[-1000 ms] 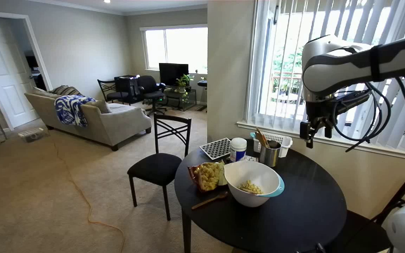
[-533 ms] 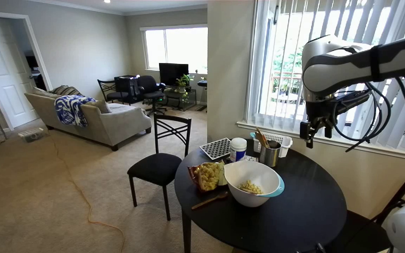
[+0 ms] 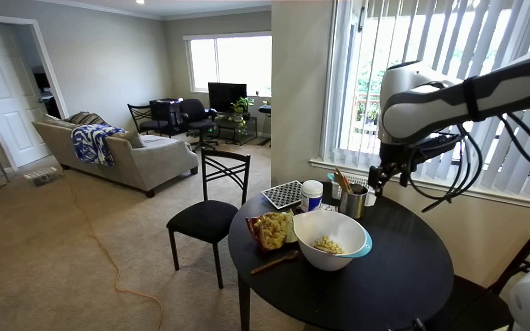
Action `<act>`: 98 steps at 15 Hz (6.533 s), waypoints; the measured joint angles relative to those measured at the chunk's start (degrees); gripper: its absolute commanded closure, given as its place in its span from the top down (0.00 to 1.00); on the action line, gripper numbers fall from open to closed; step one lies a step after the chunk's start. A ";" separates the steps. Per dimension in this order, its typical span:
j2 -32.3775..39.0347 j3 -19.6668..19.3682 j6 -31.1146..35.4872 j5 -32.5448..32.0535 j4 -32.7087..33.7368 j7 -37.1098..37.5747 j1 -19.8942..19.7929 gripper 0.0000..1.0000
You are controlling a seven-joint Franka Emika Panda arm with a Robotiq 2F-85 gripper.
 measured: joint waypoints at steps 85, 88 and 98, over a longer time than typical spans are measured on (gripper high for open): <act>51.64 10.63 32.70 -107.36 3.17 63.06 -2.01 1.00; 52.07 10.74 32.69 -107.42 3.90 63.71 -1.81 1.00; 49.28 10.80 32.70 -107.42 3.41 63.79 -1.27 1.00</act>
